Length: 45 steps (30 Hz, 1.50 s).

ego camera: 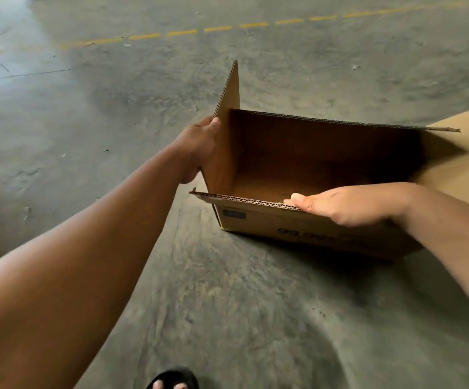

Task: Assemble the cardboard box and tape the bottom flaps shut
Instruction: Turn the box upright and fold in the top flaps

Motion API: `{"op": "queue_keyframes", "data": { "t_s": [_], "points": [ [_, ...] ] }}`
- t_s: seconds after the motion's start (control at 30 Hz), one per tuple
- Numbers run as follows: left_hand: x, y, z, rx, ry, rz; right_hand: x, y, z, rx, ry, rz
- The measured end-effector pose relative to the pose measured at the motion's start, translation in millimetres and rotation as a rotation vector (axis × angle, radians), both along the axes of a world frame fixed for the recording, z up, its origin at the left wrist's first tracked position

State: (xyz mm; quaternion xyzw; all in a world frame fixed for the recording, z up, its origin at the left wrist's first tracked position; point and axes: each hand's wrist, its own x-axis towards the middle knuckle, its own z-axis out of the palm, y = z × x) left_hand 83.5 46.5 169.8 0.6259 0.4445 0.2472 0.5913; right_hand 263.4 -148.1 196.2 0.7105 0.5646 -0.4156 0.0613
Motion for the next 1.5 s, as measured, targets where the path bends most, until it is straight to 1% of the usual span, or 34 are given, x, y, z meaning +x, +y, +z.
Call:
{"op": "queue_keyframes", "data": {
  "t_s": [0.07, 0.13, 0.2, 0.27, 0.33, 0.43, 0.6, 0.73, 0.8, 0.87, 0.93, 0.97, 1.03, 1.13, 1.23, 1.37, 1.5],
  "points": [
    [1.7, -1.4, -0.5, 0.010, -0.005, 0.027, -1.3, 0.7, -6.4, -0.047, 0.044, 0.056],
    [1.2, -2.7, -2.7, 0.026, 0.017, 0.041, -0.3, -0.7, -15.4, -0.081, 0.093, 0.030],
    [0.8, -3.6, -4.9, 0.039, 0.025, 0.068, -6.1, -4.4, -17.4, -0.067, 0.137, 0.007],
    [1.5, -5.6, -5.9, 0.049, 0.026, 0.097, -13.7, -7.2, -18.2, -0.046, 0.110, 0.057],
    [1.6, -7.3, -6.1, 0.055, 0.030, 0.137, -19.2, -9.8, -21.2, -0.027, 0.035, 0.111],
    [0.3, -13.5, -6.0, 0.048, 0.039, 0.223, -23.6, -16.3, -31.7, 0.039, -0.017, 0.134],
    [0.6, -22.7, -7.3, 0.015, -0.098, 0.377, -19.5, -10.7, -30.2, 0.043, 0.022, 0.097],
    [1.7, -24.1, -12.0, 0.036, -0.150, 0.410, -11.0, -1.4, -10.5, 0.016, 0.074, 0.057],
    [2.4, -23.4, -13.2, 0.065, -0.147, 0.417, -4.2, 4.7, -5.5, 0.043, 0.075, 0.040],
    [4.0, -20.9, -13.6, 0.107, -0.130, 0.423, 8.1, 18.6, -5.8, 0.203, -0.030, -0.009],
    [6.6, -18.3, -11.2, 0.134, -0.126, 0.426, 24.5, 39.6, -10.4, 0.411, -0.206, -0.072],
    [8.4, -17.0, -10.3, 0.148, -0.124, 0.424, 32.0, 50.1, -13.0, 0.473, -0.279, -0.092],
    [12.2, -15.5, -8.7, 0.168, -0.121, 0.415, 46.2, 70.2, -22.8, 0.487, -0.398, -0.099],
    [15.1, -10.7, -12.7, 0.157, -0.133, 0.399, 67.8, 97.4, -45.8, 0.420, -0.569, -0.050],
    [19.8, -4.3, -18.7, 0.111, -0.154, 0.362, 87.8, 121.6, -61.7, 0.480, -0.636, -0.068],
    [25.0, 0.3, -20.7, 0.071, -0.177, 0.317, 111.7, 157.9, -58.6, 0.618, -0.715, -0.121],
    [23.3, 0.1, -18.9, 0.020, -0.195, 0.237, 136.6, 193.7, -54.0, 0.618, -0.753, -0.159]
  ]
}}
